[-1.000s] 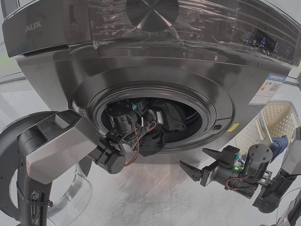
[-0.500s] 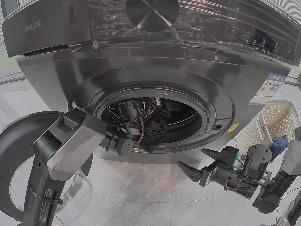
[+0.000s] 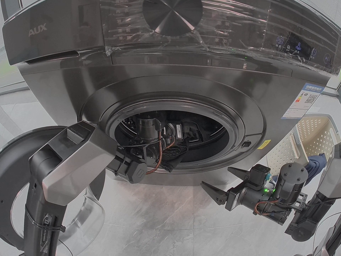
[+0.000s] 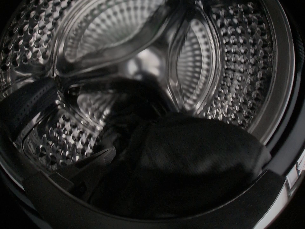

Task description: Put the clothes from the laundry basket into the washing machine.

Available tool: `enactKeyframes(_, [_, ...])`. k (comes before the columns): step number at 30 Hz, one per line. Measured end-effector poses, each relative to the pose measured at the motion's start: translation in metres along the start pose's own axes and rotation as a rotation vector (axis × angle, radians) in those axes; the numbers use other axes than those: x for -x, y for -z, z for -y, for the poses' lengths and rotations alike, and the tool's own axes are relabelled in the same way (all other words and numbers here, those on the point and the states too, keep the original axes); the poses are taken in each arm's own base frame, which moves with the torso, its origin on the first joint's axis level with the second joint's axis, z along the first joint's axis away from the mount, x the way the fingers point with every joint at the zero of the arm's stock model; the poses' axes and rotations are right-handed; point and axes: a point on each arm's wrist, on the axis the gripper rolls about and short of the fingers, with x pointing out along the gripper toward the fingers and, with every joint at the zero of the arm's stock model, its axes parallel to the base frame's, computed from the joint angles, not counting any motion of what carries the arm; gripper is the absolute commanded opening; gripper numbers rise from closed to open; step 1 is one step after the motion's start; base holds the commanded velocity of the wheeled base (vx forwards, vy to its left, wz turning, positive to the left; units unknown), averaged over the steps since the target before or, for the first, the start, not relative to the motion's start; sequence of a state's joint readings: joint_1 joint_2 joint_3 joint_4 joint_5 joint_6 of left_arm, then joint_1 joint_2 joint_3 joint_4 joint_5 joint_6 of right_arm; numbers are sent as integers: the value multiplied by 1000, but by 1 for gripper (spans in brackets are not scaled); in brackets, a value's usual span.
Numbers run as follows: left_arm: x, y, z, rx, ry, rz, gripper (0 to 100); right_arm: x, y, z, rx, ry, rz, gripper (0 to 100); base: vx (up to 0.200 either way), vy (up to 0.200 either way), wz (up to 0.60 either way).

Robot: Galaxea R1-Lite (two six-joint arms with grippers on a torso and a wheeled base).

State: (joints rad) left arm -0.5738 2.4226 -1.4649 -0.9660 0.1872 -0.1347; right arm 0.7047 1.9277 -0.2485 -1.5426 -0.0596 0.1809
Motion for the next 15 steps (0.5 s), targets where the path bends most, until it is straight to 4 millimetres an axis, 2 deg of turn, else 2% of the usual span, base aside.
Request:
enactKeyframes(8, [20,16,3,-10,48,-145,100,-1,0,-2,1,-7,2,100,0,0,0])
enactKeyframes(9, [21,20,4,-14,51,-158,0,-1,0,-2,0,-7,2,100,0,0,0])
enactKeyframes(15, [21,37,3,-34,49,-213,0,-1,-1,-2,0,-9,6,100,0,0,0])
